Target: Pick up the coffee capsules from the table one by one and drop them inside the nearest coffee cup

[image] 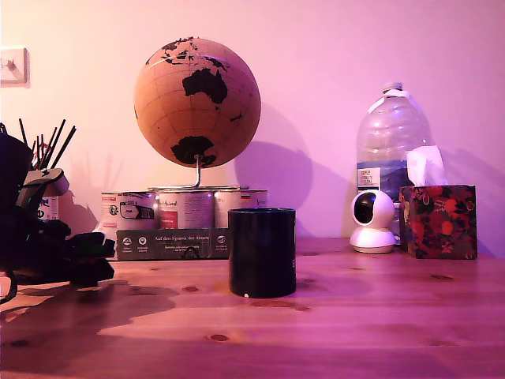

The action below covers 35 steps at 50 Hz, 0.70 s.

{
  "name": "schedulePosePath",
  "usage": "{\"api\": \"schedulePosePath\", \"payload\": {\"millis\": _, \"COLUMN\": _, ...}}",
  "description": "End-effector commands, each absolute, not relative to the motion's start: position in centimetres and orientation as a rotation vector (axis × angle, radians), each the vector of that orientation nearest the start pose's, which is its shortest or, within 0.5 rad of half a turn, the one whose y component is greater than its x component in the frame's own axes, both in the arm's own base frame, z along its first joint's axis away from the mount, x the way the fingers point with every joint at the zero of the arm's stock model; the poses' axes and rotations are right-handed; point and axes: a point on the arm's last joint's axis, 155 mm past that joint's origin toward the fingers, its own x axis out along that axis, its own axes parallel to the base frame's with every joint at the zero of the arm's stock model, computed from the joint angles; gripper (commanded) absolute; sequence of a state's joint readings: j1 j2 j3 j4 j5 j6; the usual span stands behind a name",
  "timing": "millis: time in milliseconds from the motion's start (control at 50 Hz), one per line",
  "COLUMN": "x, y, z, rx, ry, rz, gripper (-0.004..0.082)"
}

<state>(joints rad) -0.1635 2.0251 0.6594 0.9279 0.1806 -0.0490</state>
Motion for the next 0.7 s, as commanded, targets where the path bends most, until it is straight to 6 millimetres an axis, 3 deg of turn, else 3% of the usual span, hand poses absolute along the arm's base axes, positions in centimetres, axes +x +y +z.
{"api": "schedulePosePath", "payload": {"millis": 0, "x": 45.6, "y": -11.3, "z": -0.1, "rx": -0.050, "ry": 0.463, "rz": -0.349, "gripper": 0.0231}}
{"api": "schedulePosePath", "payload": {"millis": 220, "x": 44.7, "y": -12.2, "z": 0.2, "rx": -0.058, "ry": 0.486, "rz": -0.390, "gripper": 0.0231}}
{"api": "schedulePosePath", "payload": {"millis": 680, "x": 41.3, "y": -13.6, "z": 3.3, "rx": -0.035, "ry": 0.574, "rz": -0.503, "gripper": 0.0231}}
